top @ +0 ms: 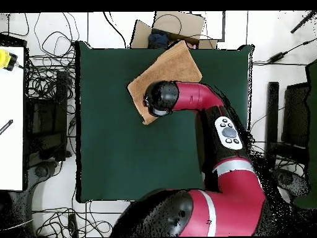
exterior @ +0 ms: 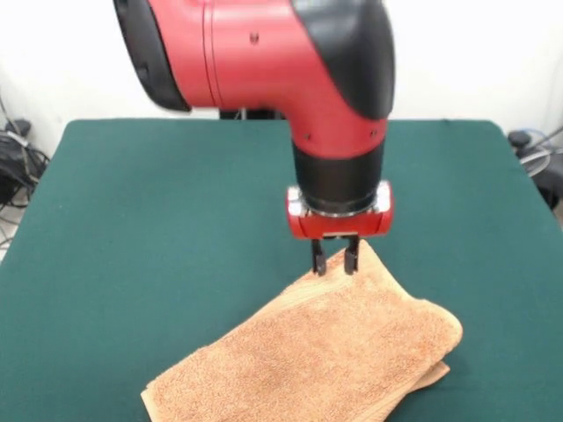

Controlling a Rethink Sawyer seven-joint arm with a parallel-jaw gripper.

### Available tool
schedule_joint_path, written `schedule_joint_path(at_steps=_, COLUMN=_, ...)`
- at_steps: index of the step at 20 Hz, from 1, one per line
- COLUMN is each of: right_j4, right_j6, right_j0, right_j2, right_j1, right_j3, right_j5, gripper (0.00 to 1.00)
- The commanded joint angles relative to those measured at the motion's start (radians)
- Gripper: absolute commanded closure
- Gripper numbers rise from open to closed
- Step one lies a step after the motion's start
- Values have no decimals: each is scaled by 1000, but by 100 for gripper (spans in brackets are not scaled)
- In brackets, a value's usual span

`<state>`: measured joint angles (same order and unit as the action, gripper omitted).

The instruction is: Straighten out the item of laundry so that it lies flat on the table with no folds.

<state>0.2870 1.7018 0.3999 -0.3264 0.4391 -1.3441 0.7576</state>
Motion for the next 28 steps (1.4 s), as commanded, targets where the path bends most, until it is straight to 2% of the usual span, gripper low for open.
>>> schedule_joint_path(at_steps=1, right_j4=0, right_j6=26, right_j0=-29, right_j2=-4, right_j1=107, right_j3=-11, right_j5=68, gripper=0)
schedule_joint_path(at_steps=8, right_j4=3, right_j6=35, right_j0=-25, right_j2=-9, right_j1=66, right_j3=-16, right_j5=19, gripper=0)
schedule_joint_path(at_steps=13, right_j4=29, right_j6=30, right_j0=3, right_j2=-29, right_j1=-38, right_j3=-30, right_j5=-125, gripper=0)
schedule_joint_path(at_steps=20, right_j4=44, right_j6=-9, right_j0=36, right_j2=-69, right_j1=-165, right_j3=1, right_j5=-260, gripper=0)
schedule_joint_path(at_steps=28, right_j4=44, right_j6=-77, right_j0=59, right_j2=-99, right_j1=-267, right_j3=71, right_j5=-278, gripper=0)
